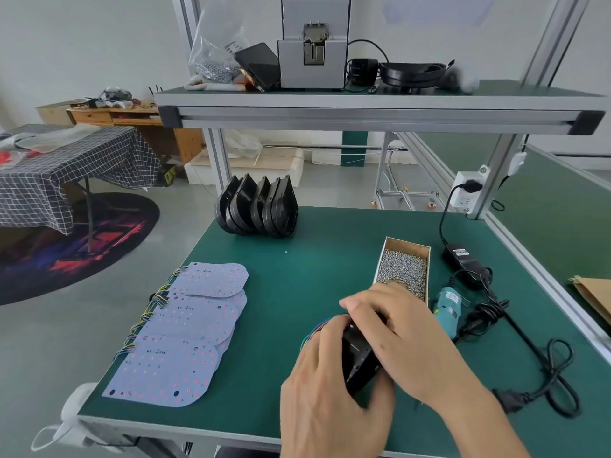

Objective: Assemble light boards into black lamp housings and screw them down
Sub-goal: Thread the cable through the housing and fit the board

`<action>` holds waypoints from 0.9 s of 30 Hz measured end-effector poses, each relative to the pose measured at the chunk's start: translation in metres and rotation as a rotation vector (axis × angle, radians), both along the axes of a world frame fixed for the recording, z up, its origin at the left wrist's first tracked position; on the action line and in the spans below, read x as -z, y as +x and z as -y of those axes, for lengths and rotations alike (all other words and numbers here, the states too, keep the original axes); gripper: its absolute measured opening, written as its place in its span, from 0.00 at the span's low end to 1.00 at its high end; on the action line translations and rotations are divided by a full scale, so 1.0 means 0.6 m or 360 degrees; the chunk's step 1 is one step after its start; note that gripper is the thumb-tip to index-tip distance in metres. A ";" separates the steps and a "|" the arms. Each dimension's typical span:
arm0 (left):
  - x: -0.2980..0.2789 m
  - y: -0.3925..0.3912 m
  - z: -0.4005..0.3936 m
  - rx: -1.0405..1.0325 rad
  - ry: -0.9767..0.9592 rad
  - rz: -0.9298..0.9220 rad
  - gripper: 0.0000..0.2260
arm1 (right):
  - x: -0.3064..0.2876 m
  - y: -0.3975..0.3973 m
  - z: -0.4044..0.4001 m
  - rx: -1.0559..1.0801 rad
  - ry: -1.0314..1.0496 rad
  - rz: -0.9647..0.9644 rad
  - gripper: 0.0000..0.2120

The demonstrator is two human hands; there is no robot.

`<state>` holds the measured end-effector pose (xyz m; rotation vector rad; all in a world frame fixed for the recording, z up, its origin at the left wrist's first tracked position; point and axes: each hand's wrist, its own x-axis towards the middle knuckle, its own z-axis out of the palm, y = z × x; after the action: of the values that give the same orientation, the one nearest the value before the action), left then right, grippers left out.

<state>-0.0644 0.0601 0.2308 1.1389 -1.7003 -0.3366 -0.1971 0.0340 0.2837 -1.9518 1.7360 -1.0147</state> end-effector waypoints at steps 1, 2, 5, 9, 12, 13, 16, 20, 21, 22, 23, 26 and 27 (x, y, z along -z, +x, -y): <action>0.001 0.010 -0.004 0.0044 -0.0022 -0.0065 0.23 | 0.003 -0.003 0.000 -0.0017 -0.0002 0.0003 0.20; 0.002 0.021 -0.005 0.0083 -0.0055 -0.0152 0.21 | 0.005 -0.006 -0.001 -0.0030 0.0005 0.0012 0.17; 0.001 0.056 0.008 0.0007 0.0012 -0.0308 0.13 | 0.007 -0.016 -0.003 -0.0040 0.0054 0.0047 0.12; -0.023 0.074 0.062 0.0390 0.0678 -0.0228 0.08 | 0.007 -0.018 -0.005 -0.0088 0.0080 -0.0033 0.13; -0.043 0.087 0.089 0.0695 0.0834 0.0002 0.07 | 0.004 -0.020 -0.007 -0.0174 0.0089 -0.0033 0.15; -0.047 0.088 0.093 0.0761 0.0860 0.0029 0.06 | 0.003 -0.022 -0.007 -0.0191 0.0108 -0.0034 0.15; -0.049 0.084 0.100 0.0811 0.0938 -0.0111 0.05 | -0.001 -0.032 -0.006 -0.0249 0.0152 -0.0069 0.14; -0.045 0.077 0.101 0.0809 0.1047 -0.0390 0.08 | -0.005 -0.039 -0.011 -0.0307 0.0164 -0.0025 0.13; -0.045 0.077 0.100 0.0843 0.1070 -0.0437 0.08 | -0.007 -0.041 -0.012 -0.0324 0.0174 -0.0019 0.12; -0.044 0.078 0.100 0.0873 0.1095 -0.0476 0.08 | -0.008 -0.043 -0.012 -0.0346 0.0179 -0.0024 0.11; -0.044 0.080 0.100 0.0900 0.1118 -0.0508 0.08 | -0.009 -0.045 -0.013 -0.0369 0.0184 -0.0032 0.10; -0.042 0.092 0.099 0.1012 0.1162 -0.0552 0.04 | -0.010 -0.047 -0.013 -0.0395 0.0193 -0.0052 0.07; -0.042 0.096 0.097 0.1039 0.1163 -0.0544 0.03 | -0.010 -0.047 -0.013 -0.0397 0.0190 -0.0053 0.07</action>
<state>-0.0070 0.0017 0.2558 0.8947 -1.6294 -1.5652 -0.2252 0.0417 0.2894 -2.0549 1.4852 -0.7782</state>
